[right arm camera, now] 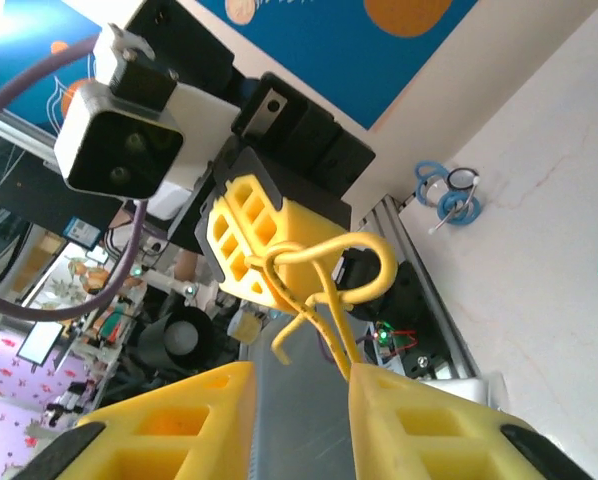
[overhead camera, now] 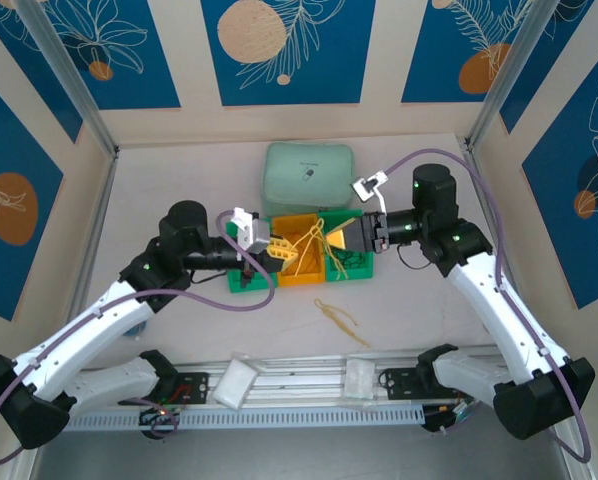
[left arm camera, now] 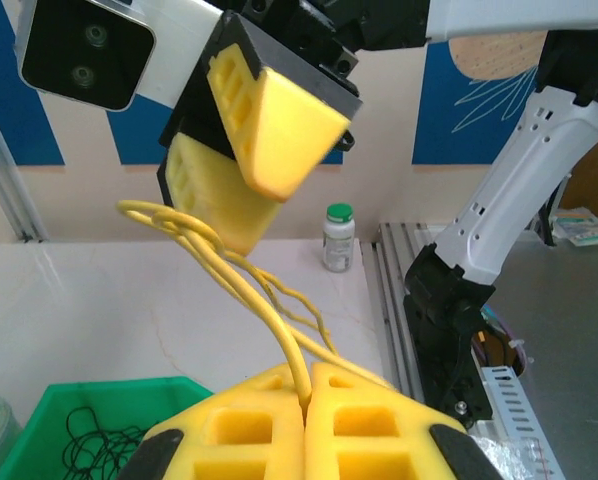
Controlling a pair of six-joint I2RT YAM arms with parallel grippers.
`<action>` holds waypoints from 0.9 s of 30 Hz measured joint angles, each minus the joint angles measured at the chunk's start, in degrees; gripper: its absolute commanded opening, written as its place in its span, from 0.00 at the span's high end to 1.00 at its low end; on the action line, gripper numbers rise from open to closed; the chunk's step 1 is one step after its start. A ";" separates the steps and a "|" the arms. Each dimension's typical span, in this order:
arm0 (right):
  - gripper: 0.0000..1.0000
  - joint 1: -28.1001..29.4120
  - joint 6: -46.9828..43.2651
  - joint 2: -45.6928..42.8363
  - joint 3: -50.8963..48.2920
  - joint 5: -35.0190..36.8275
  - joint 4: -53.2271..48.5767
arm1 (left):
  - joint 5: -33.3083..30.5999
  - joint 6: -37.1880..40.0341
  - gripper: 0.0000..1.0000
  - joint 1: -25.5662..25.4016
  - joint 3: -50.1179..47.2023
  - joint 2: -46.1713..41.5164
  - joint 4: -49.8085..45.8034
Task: Untangle the cables
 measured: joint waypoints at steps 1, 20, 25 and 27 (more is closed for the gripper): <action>0.69 -0.92 1.31 -0.48 -0.70 -0.11 1.88 | 0.33 -0.35 1.00 0.00 -0.44 0.00 1.07; 0.69 -2.60 17.46 1.42 -4.48 -2.16 26.91 | 4.22 -5.86 1.00 0.28 -3.34 0.26 12.11; 0.77 -1.97 20.22 2.51 -4.52 -2.51 31.04 | 4.55 -6.25 1.00 0.39 -3.43 0.68 13.09; 0.82 -1.53 20.83 2.51 -4.57 -2.62 31.93 | 4.59 -6.27 1.00 0.39 -3.52 0.94 13.46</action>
